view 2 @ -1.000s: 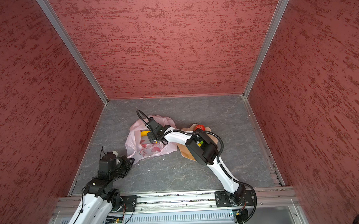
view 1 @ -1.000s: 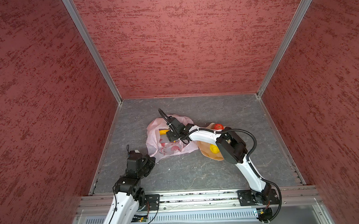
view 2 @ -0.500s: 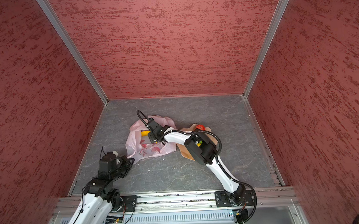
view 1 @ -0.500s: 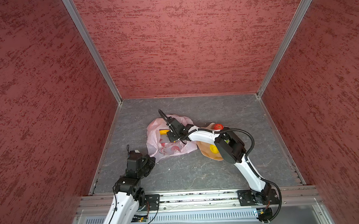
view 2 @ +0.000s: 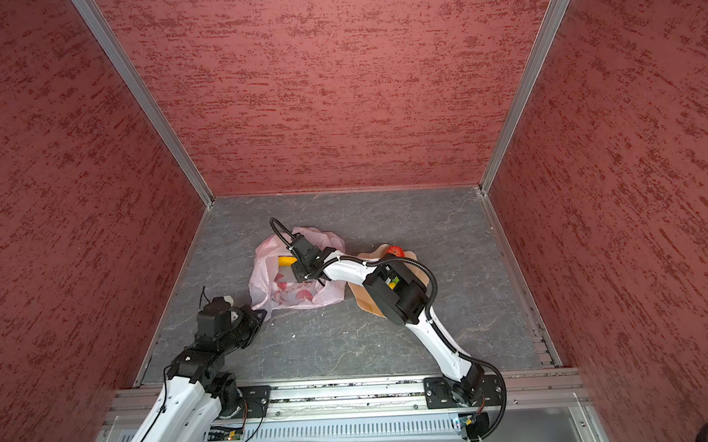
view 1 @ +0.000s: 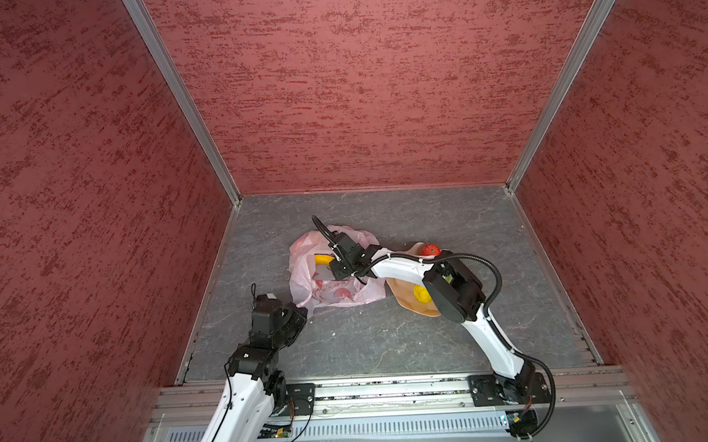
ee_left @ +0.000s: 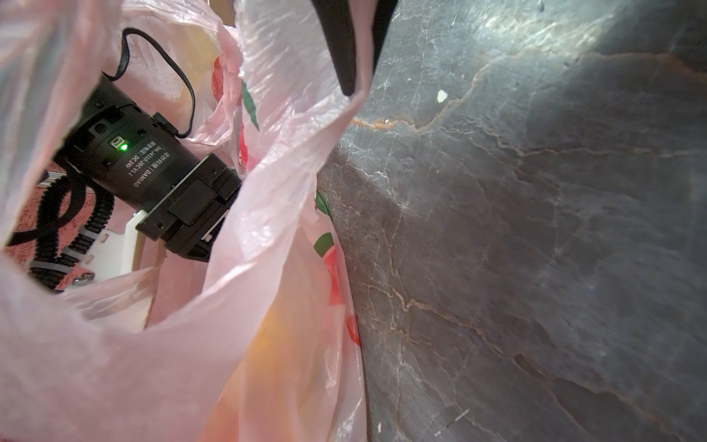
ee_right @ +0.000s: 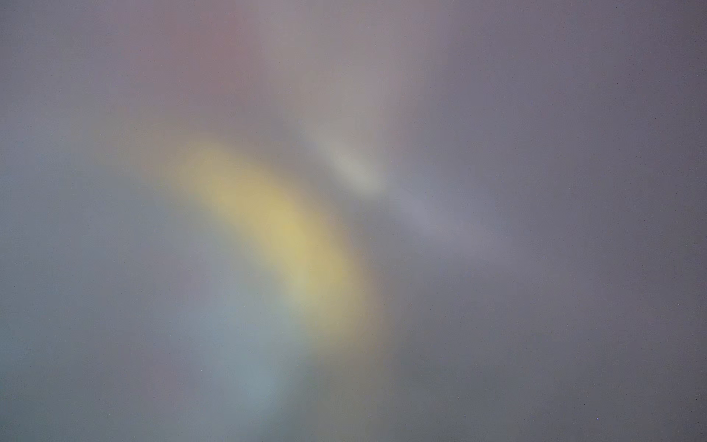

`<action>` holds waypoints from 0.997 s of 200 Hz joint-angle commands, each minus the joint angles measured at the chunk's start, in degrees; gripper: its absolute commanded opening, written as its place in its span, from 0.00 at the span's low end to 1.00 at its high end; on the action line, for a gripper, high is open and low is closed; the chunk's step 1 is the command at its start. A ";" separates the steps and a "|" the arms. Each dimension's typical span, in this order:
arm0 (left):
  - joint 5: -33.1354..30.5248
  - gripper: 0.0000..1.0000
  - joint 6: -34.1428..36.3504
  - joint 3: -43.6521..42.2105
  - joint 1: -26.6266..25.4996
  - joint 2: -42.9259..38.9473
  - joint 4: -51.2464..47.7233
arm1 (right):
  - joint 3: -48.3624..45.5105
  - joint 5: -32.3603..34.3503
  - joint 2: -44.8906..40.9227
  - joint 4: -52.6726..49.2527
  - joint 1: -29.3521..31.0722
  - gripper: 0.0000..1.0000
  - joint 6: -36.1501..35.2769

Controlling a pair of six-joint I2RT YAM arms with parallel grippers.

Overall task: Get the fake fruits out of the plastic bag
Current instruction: 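Push the right gripper down into the bag and grasp the yellow banana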

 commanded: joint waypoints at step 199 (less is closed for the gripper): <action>-1.28 0.00 3.28 5.34 -0.22 8.47 11.40 | 4.25 5.22 -8.83 -10.84 2.69 0.19 -3.70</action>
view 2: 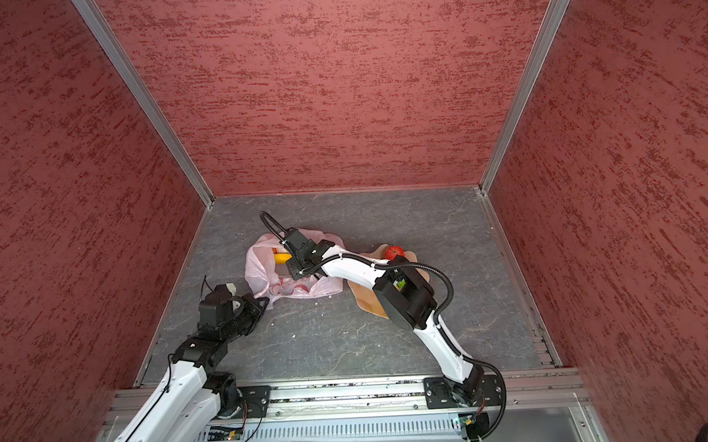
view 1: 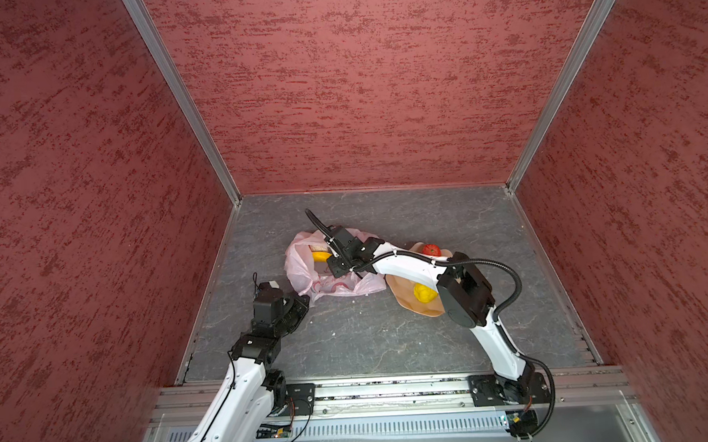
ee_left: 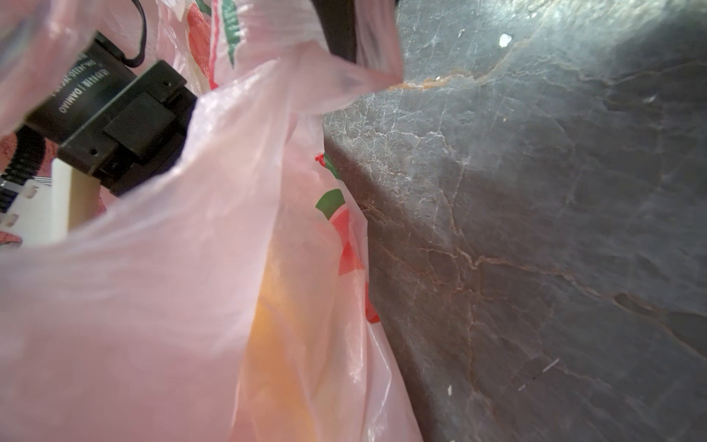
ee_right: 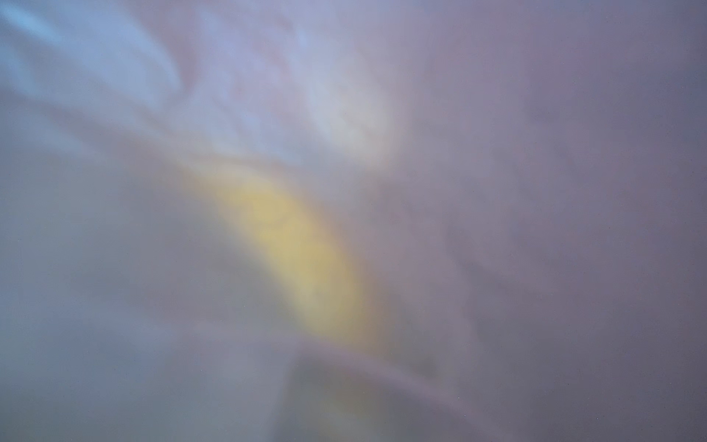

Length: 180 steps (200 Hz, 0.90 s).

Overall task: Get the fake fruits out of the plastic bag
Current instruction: 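Push the right gripper down into the bag and grasp the yellow banana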

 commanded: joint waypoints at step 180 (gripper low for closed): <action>-3.77 0.00 4.43 3.80 0.60 2.43 0.39 | -2.24 11.67 -7.59 -0.54 0.50 0.20 -2.18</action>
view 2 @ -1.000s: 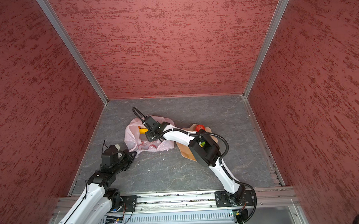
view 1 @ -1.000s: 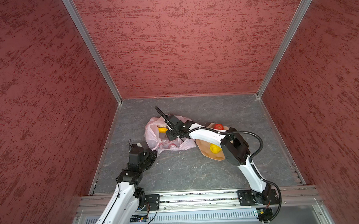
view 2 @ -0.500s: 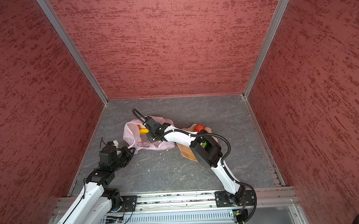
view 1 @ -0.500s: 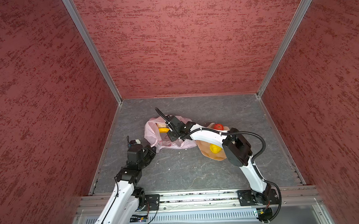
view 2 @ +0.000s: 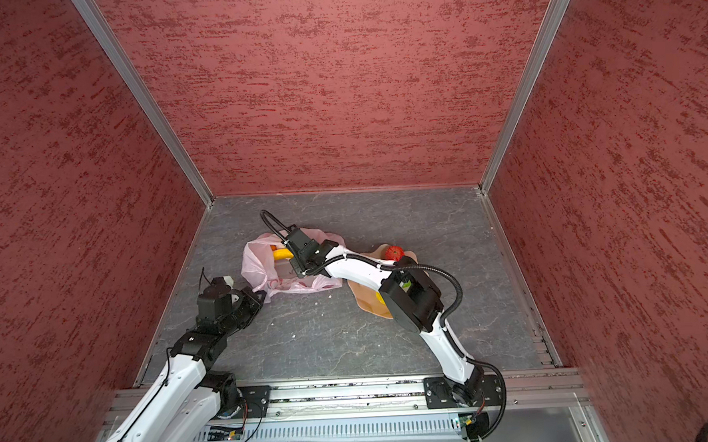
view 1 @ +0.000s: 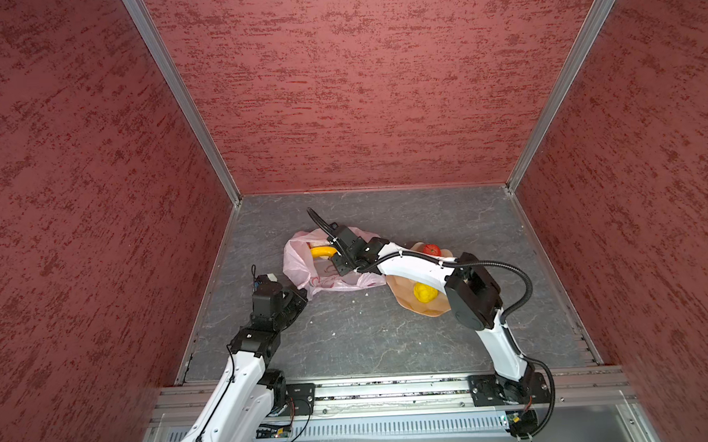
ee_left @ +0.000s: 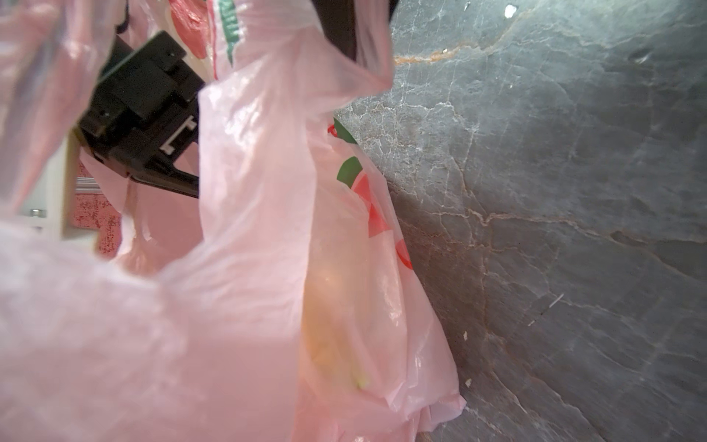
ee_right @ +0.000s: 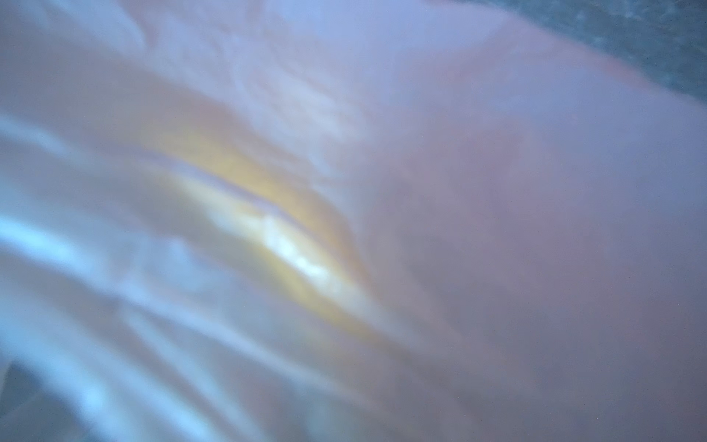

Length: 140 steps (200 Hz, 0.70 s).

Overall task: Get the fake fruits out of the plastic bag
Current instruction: 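Push the right gripper down into the bag and grasp the yellow banana, then lift the yellow banana up out of the bag with the right gripper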

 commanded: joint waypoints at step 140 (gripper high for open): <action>-9.06 0.00 1.80 4.13 0.58 -8.90 -9.53 | -2.34 7.62 -4.90 -0.58 0.06 0.20 1.25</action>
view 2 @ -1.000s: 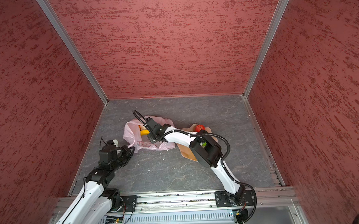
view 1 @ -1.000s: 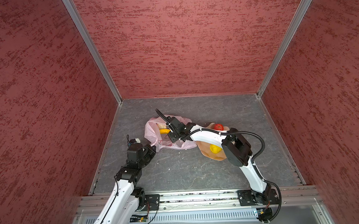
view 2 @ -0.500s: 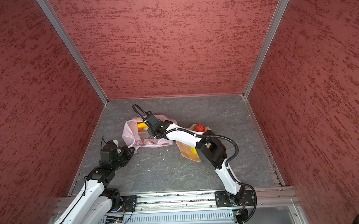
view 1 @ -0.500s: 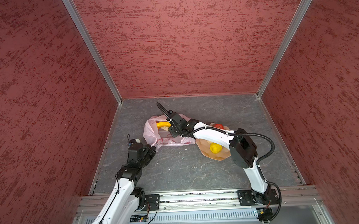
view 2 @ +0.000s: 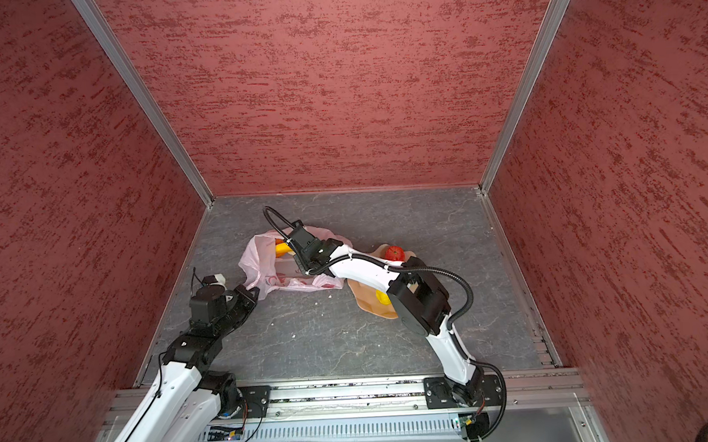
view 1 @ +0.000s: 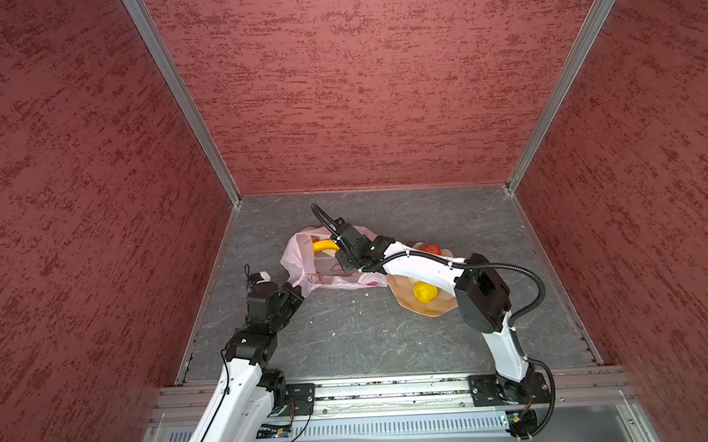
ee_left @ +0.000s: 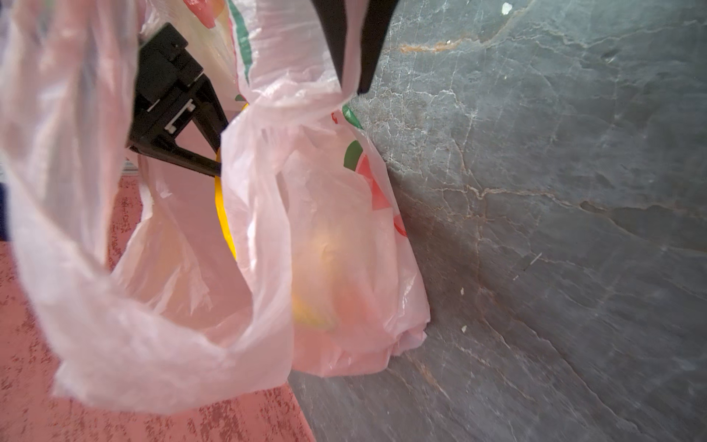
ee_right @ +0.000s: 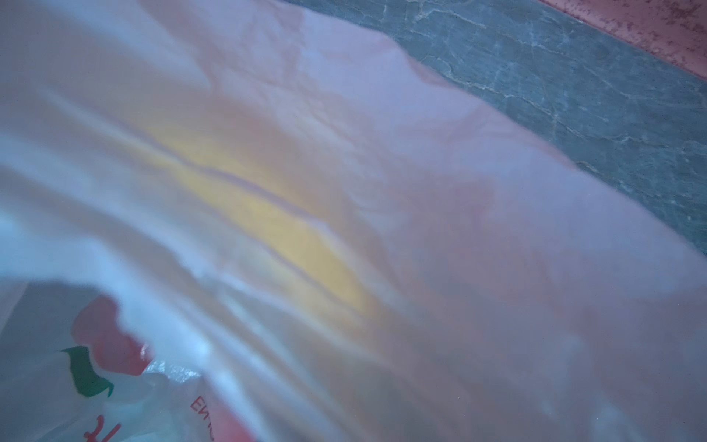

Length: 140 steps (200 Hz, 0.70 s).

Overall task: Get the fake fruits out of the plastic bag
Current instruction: 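Lift the yellow banana up out of the bag with the right gripper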

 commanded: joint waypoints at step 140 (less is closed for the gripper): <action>-9.42 0.00 2.66 2.55 1.22 -6.84 -8.11 | -1.65 5.63 -2.66 -1.61 -0.18 0.20 0.55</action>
